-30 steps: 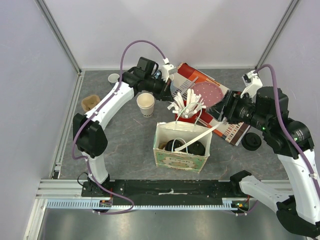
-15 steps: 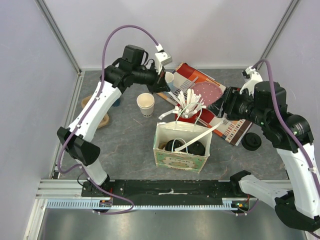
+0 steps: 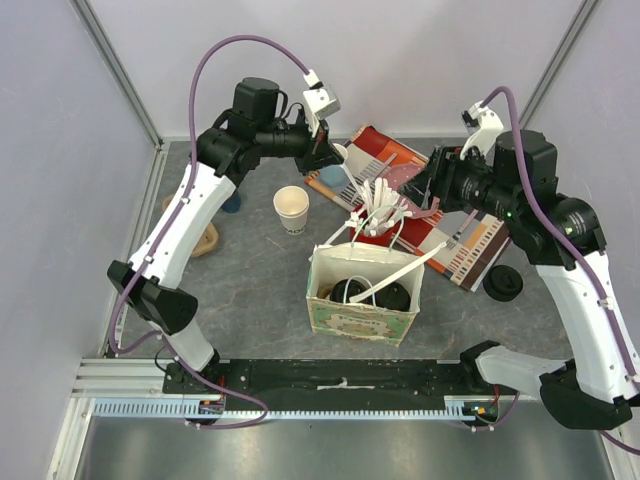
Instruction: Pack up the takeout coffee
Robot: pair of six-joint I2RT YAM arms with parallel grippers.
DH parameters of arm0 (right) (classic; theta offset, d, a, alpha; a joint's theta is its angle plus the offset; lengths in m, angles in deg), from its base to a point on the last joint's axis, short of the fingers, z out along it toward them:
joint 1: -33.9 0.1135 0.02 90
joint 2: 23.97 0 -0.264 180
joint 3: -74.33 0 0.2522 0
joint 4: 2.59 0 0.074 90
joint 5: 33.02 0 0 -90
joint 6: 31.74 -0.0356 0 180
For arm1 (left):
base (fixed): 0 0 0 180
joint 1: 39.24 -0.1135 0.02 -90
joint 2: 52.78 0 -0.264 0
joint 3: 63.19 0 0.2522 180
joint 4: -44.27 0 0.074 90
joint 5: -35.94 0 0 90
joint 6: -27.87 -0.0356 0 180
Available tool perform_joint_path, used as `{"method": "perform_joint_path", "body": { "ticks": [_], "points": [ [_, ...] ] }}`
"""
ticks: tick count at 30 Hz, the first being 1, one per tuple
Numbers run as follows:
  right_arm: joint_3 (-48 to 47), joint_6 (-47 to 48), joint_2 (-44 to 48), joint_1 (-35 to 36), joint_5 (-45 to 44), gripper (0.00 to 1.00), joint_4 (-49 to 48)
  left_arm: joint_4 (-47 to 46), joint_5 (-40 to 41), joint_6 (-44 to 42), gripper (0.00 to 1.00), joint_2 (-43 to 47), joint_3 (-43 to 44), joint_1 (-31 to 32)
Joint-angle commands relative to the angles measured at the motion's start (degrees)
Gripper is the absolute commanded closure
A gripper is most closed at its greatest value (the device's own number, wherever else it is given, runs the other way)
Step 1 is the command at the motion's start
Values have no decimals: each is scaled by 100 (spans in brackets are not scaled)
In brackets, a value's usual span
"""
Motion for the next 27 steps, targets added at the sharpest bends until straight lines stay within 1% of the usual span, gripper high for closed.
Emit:
{"method": "perform_joint_path", "body": {
  "ticks": [1, 2, 4, 5, 9, 12, 16, 20, 23, 27],
  "points": [
    [-92, 635, -149, -6, 370, 33, -1150, -183, -226, -516, 98, 250, 267, -9],
    [-31, 985, -263, -6, 413, 33, -1465, -122, -305, -552, 98, 268, 222, -9],
    [39, 1312, -509, -6, 623, 33, -1870, -104, -305, -535, 98, 312, 126, -9],
    [135, 1653, -589, -6, 712, 33, -1977, -95, -314, -508, 98, 330, 125, -9],
    [355, 2357, -897, 11, 976, 32, -2399, -112, -367, -464, 98, 339, 152, -9],
    [488, 2824, -1081, 29, 1213, 32, -2698, -95, -235, -368, 98, 312, 134, -9],
    [444, 2860, -1379, 108, 1424, 32, -2996, -261, -226, -148, 98, 373, 196, -36],
    [330, 3000, -1661, 485, 1556, 35, -3147, -288, -244, -25, 98, 374, 327, -36],
    [198, 3053, -1899, 644, 1574, 35, -3173, -244, -261, -103, 98, 417, 372, -36],
    [171, 3054, -2004, 662, 1539, 37, -3217, -192, -244, -156, 98, 426, 258, -36]
  ]
}}
